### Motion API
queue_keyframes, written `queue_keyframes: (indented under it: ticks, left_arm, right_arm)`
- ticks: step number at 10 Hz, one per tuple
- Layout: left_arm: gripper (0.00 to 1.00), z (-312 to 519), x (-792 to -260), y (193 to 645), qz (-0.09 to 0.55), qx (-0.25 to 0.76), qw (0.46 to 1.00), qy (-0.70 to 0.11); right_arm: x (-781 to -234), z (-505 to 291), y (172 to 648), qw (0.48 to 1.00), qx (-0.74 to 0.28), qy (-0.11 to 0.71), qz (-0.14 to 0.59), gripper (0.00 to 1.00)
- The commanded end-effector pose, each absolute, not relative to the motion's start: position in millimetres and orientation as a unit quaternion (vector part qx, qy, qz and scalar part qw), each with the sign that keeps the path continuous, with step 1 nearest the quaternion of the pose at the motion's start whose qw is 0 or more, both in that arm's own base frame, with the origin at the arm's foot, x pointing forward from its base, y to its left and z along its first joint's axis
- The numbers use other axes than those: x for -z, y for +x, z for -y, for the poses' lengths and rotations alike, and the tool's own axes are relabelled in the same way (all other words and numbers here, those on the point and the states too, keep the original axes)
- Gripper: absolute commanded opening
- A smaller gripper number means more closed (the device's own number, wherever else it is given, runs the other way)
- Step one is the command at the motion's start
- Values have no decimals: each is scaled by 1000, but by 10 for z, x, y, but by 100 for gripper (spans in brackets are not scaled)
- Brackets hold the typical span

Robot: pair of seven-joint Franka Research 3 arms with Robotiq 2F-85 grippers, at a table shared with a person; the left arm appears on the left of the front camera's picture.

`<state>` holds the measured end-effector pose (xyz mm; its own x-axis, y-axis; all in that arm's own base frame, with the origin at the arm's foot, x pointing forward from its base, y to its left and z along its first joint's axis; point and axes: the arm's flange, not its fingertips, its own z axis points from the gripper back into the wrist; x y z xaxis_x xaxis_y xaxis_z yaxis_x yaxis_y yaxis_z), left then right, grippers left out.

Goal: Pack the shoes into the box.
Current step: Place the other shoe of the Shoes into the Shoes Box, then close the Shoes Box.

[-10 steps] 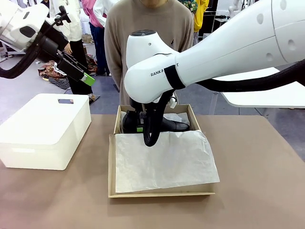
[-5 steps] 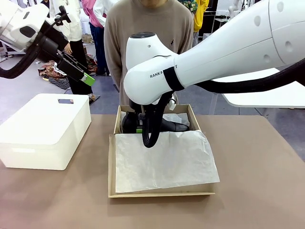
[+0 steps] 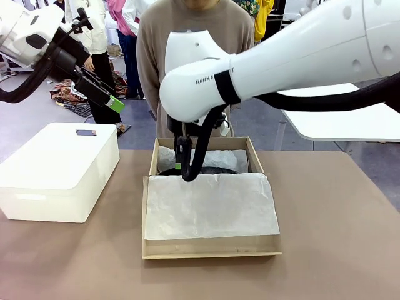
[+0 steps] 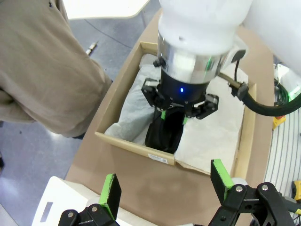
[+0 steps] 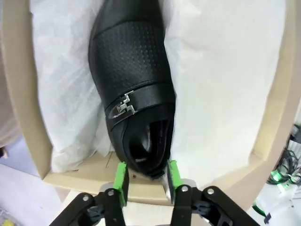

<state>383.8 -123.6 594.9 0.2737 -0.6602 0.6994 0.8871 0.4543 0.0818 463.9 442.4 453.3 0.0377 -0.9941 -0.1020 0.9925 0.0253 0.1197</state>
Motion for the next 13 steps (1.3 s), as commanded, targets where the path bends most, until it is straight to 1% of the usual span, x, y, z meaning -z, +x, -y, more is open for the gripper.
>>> queue_keyframes:
  ticks: [1, 4, 7, 8, 13]
  left_arm:
    - [100, 1228, -5944, 3846, 346, 497, 776, -175]
    - [100, 1228, -5944, 3846, 346, 497, 776, -175]
    - [100, 1228, -5944, 3846, 346, 497, 776, -175]
    - [100, 1228, -5944, 3846, 346, 497, 776, -175]
    - [100, 1228, -5944, 3846, 346, 497, 776, -175]
  right_arm:
    - [-4769, -4376, 4691, 715, 696, 65, -2, 100]
    - [-4972, -4359, 4704, 718, 693, 60, -7, 100]
    - [-5036, -4322, 4659, 719, 692, 65, -11, 100]
    - [-4980, -4378, 4679, 711, 700, 64, -2, 100]
    - [-4980, -4378, 4679, 711, 700, 64, -2, 100]
